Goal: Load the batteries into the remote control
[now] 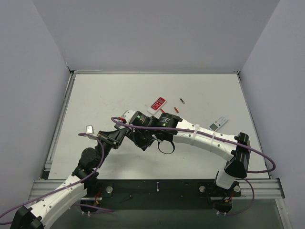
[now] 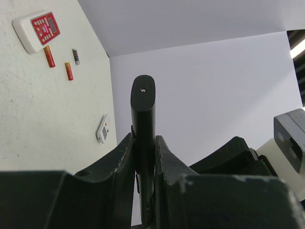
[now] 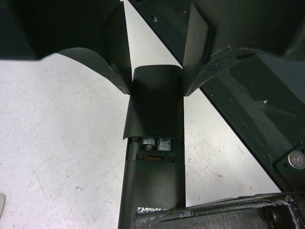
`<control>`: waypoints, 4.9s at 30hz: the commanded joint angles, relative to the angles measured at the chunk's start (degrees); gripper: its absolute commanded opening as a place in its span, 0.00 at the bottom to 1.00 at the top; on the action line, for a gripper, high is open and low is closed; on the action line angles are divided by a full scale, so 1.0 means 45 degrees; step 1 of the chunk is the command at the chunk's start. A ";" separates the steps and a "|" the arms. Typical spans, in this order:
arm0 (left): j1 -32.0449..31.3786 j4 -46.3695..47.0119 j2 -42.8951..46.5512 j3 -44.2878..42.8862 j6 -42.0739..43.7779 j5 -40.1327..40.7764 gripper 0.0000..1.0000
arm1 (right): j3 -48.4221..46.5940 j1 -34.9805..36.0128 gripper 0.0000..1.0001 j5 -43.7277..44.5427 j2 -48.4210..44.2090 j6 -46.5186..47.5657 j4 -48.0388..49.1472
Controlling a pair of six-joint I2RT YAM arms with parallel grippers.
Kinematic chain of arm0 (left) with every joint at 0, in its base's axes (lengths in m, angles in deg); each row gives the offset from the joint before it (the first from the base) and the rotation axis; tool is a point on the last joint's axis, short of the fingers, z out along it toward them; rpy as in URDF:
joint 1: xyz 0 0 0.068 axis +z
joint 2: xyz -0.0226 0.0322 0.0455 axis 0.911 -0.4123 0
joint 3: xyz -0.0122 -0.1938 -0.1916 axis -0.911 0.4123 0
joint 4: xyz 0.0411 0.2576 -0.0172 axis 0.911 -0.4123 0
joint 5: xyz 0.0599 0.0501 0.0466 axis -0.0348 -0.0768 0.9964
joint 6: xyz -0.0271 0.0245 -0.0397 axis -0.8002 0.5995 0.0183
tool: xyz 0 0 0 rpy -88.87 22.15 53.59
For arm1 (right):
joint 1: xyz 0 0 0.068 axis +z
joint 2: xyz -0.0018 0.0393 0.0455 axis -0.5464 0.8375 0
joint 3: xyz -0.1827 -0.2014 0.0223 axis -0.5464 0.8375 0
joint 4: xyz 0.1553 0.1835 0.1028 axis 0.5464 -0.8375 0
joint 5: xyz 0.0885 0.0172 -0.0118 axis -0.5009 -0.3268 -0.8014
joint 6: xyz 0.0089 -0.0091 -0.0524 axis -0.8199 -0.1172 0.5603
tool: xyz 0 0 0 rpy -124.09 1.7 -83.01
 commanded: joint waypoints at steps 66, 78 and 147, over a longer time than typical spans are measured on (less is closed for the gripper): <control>-0.0073 -0.1185 -0.0053 0.0792 -0.0286 0.0462 0.00 | -0.1868 0.0033 0.39 0.0296 0.2063 -0.0275 -0.1602; -0.0073 -0.1185 -0.0014 0.0851 -0.0326 0.0423 0.00 | -0.1907 0.0033 0.44 0.0315 0.2004 -0.0314 -0.1602; -0.0073 -0.0579 0.0064 0.0753 -0.0228 -0.0319 0.00 | 0.0338 -0.0105 0.27 -0.1051 -0.0493 0.0758 0.2029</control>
